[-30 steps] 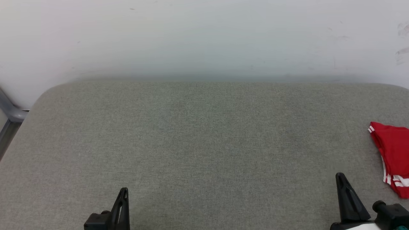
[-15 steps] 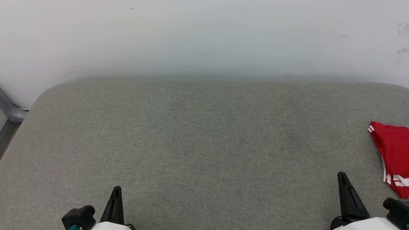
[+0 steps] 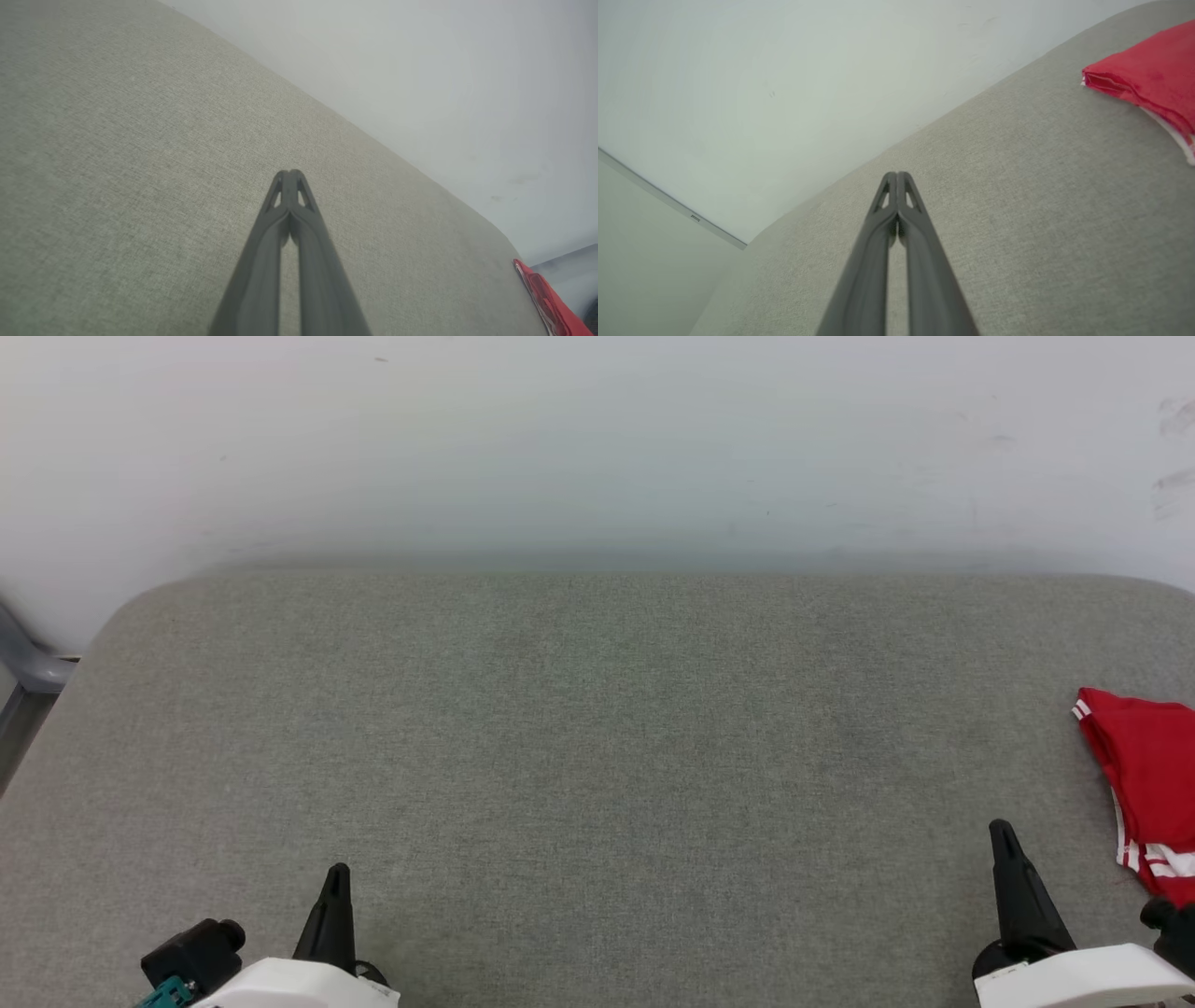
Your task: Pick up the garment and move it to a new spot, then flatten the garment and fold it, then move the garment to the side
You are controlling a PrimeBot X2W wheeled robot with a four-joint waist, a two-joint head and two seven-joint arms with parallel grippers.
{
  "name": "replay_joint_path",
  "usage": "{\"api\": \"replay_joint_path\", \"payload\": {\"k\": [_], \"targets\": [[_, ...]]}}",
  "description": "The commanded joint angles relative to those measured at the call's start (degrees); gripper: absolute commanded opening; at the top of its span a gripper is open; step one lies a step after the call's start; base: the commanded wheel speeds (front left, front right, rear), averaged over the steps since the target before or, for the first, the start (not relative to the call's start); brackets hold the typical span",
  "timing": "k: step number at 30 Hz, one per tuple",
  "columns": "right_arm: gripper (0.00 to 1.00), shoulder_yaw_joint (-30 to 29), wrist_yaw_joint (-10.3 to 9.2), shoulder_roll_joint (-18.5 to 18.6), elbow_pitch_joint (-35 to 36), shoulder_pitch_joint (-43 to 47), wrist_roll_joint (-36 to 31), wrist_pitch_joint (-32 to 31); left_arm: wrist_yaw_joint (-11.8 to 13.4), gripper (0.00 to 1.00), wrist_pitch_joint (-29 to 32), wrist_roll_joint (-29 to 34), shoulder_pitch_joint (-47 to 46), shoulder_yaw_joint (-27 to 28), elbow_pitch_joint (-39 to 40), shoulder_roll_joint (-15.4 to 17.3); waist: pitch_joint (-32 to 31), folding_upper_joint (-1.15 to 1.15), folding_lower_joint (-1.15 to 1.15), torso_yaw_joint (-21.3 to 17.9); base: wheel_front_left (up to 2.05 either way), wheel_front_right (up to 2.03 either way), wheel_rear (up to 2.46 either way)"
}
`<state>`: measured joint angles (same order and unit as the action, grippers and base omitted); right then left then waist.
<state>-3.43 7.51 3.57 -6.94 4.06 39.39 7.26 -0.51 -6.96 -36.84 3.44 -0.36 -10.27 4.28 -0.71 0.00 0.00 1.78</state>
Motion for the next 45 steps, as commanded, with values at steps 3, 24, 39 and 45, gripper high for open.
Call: {"api": "replay_joint_path", "payload": {"k": [3, 24, 39, 45], "targets": [[0.00, -0.04, 0.00, 0.59, 0.26, -2.01, 3.58, -0.64, -0.60, 0.00, 0.74, -3.48, -1.84, 0.63, 0.45, -0.14, 0.03, 0.00, 0.00, -0.06, 0.00, 0.00, 0.00], [0.00, -0.31, -0.01, 0.76, -1.93, -4.78, 19.46, -4.18, -2.64, 0.00, 4.73, -19.58, -4.50, 2.61, -0.83, -0.49, 0.23, 0.00, 0.00, -0.45, 0.00, 0.00, 0.00], [0.00, -0.61, -0.02, 0.76, -3.32, -6.23, 28.90, -6.40, -3.84, 0.00, 7.15, -29.24, -5.95, 3.86, -1.61, -0.74, 0.37, 0.00, 0.00, -0.74, 0.00, 0.00, 0.00], [0.00, -0.71, -0.01, 0.73, -3.78, -6.93, 32.30, -7.20, -4.30, 0.00, 8.00, -32.75, -6.60, 4.23, -1.90, -0.83, 0.43, 0.00, 0.00, -0.85, 0.00, 0.00, 0.00]]}}
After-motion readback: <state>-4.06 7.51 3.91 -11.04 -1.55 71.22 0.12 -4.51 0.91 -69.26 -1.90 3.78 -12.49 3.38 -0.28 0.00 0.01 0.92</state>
